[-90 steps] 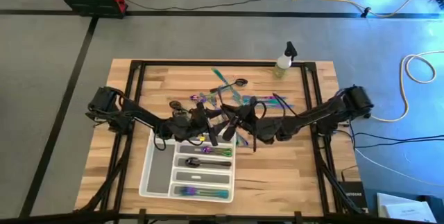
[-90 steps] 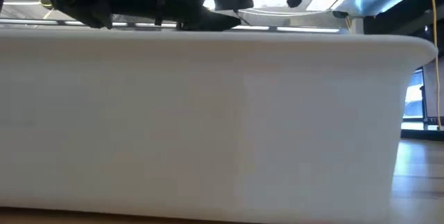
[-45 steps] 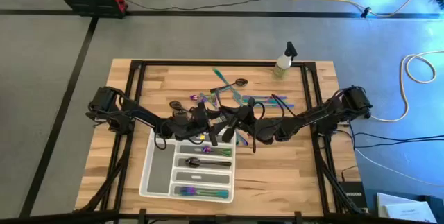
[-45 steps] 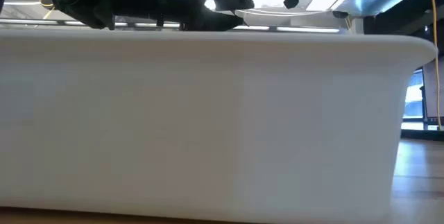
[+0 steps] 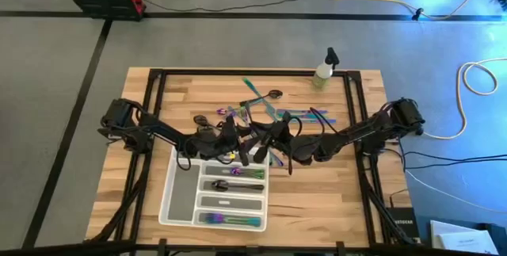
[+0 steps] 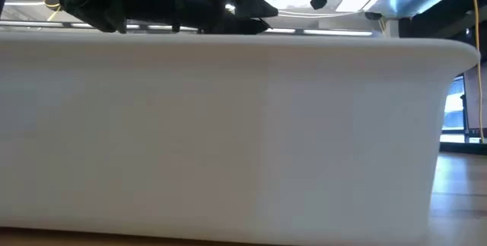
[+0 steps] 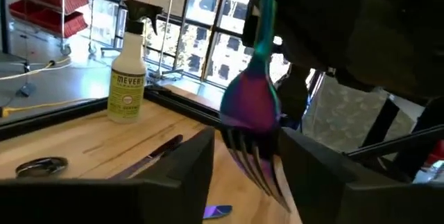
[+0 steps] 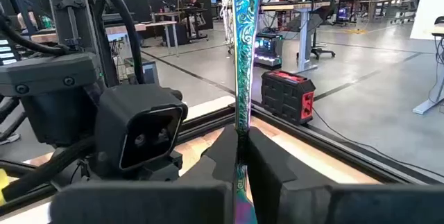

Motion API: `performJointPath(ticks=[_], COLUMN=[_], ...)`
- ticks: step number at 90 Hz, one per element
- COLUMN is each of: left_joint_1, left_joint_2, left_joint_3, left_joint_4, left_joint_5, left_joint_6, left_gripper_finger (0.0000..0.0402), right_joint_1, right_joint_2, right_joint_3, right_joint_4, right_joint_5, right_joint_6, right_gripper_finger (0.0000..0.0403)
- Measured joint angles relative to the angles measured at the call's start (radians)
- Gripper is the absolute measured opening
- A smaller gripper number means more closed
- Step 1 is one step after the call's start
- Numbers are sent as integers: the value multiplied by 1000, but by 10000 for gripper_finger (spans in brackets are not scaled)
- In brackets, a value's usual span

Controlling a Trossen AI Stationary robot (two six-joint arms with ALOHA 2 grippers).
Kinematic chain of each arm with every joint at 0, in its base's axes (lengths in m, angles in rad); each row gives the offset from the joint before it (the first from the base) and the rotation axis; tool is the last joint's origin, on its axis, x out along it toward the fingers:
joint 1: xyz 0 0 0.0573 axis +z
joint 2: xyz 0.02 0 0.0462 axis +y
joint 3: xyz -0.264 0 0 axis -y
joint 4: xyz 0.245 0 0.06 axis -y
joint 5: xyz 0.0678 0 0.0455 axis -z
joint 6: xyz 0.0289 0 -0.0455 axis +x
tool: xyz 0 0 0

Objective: Sort silverware
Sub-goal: Put the blue fork into the white silverware tray

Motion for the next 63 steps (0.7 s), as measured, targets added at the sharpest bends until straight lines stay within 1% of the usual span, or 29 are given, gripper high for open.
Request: performJointPath(ticks=[22,37,45,63], left_joint_1=[1,1,1,-1], left_joint_2=[0,0,-2,-2], left_joint_3=[0,0,-1,-1], left_joint_4=[2,-5,-15,-32], left_joint_5=[-3,-9,-14,-12], left_joint_6=[18,31,35,40], left_gripper_finger=[54,10,3,0], right_joint_1=[1,2,2,18], right_joint_2=[0,0,0,0], right_joint_3=[0,0,0,0], right_joint_4=[-3,-14,-19,-46], right_joint_5=[-16,-28,-40,-42], right_joint_6=[-1,7,6,-27], right_gripper_finger=[3,3,3,6])
